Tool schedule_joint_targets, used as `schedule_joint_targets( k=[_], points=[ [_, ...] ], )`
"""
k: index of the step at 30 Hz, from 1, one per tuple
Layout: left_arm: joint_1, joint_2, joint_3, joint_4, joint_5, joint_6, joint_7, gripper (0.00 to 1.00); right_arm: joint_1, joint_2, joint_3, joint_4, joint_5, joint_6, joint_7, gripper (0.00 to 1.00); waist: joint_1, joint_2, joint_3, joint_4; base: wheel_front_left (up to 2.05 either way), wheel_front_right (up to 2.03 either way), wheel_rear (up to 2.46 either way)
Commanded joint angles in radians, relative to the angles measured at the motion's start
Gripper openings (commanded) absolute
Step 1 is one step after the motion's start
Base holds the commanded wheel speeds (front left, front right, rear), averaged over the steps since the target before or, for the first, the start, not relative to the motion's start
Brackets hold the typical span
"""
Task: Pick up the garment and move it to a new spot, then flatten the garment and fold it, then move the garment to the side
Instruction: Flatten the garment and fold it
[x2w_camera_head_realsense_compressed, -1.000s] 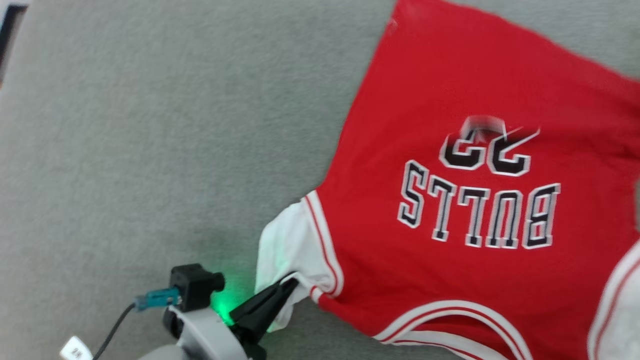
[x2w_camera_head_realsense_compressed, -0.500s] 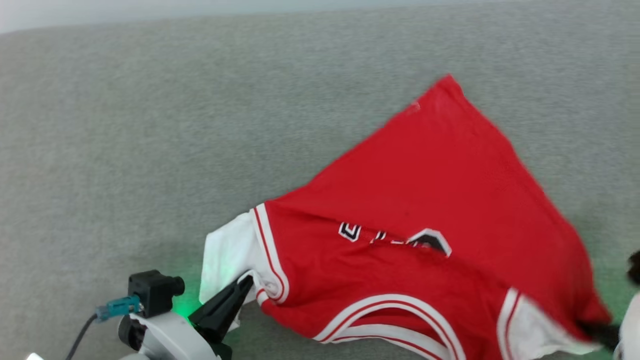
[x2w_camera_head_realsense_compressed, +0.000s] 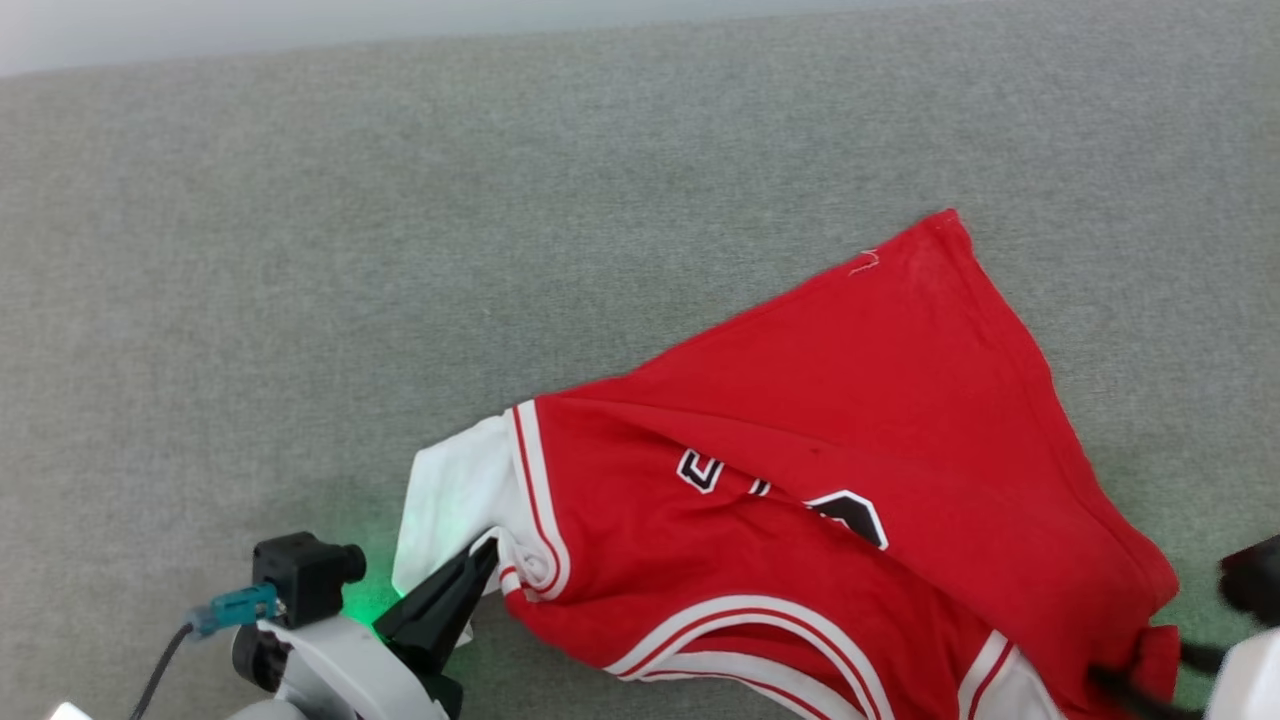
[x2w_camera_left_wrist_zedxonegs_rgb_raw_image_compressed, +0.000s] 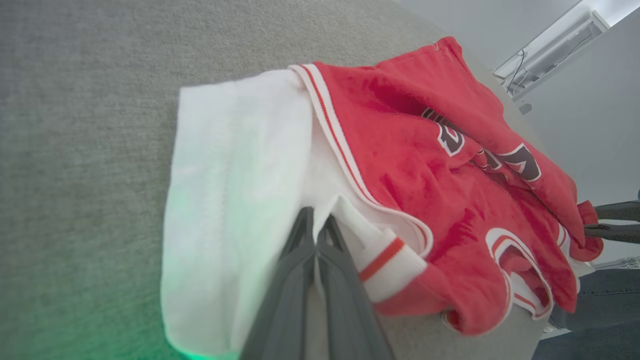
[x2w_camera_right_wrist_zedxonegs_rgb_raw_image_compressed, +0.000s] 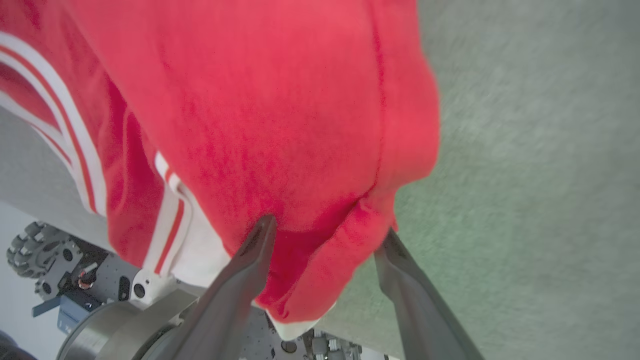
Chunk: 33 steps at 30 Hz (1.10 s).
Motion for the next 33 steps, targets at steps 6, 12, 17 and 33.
schedule_joint_targets(
  k=[6, 12, 17, 33],
  points=[
    [-0.006, -0.027, -0.007, -0.009, 0.022, -0.01, 0.003, 0.0, -0.069, -0.052, -0.154, -0.144, 0.045, 0.0, 0.064, 1.0, 0.0, 0.0, 0.014, 0.05, 0.0, 0.0, 0.0],
    [-0.041, -0.055, -0.005, -0.009, 0.038, -0.016, 0.003, 0.0, -0.323, -0.087, -0.146, -0.115, 0.015, 0.0, 0.034, 1.0, 0.0, 0.0, 0.048, 0.102, 0.0, 0.0, 0.0],
    [-0.071, -0.079, 0.004, 0.002, 0.045, -0.031, 0.003, 0.0, -0.575, -0.078, 0.0, 0.058, -0.019, 0.0, 0.003, 1.0, 0.0, 0.0, 0.083, 0.141, 0.0, 0.0, 0.0],
    [-0.093, -0.15, 0.029, 0.08, 0.053, -0.07, 0.003, 0.0, -0.889, -0.082, 0.41, 0.56, 0.027, 0.001, -0.04, 0.04, 0.0, 0.0, 0.142, 0.207, 0.0, 0.0, 0.0]
  ],
)
